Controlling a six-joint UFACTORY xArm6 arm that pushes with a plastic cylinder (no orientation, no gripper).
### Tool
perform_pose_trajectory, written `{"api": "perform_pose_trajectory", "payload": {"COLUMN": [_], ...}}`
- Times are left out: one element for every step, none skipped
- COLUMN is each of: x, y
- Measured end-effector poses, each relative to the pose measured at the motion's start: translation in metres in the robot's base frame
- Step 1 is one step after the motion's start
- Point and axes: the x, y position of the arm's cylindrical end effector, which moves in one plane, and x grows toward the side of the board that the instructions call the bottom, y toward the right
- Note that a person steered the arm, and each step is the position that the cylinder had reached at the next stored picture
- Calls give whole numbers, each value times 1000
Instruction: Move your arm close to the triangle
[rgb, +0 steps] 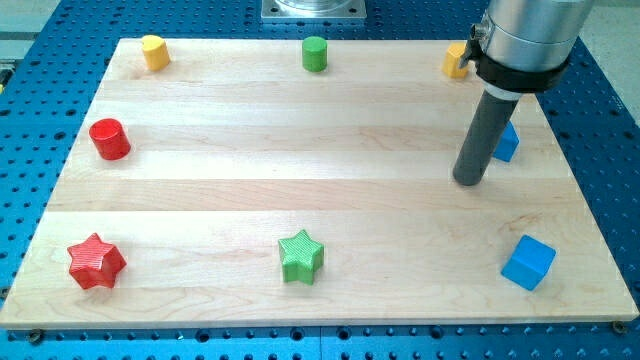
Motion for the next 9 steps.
{"api": "perform_pose_trajectory", "payload": {"x": [5, 5, 4, -5, -4, -4, -4, -15, -21], "y": [8, 8, 8, 7, 18, 19, 19, 19, 24]}}
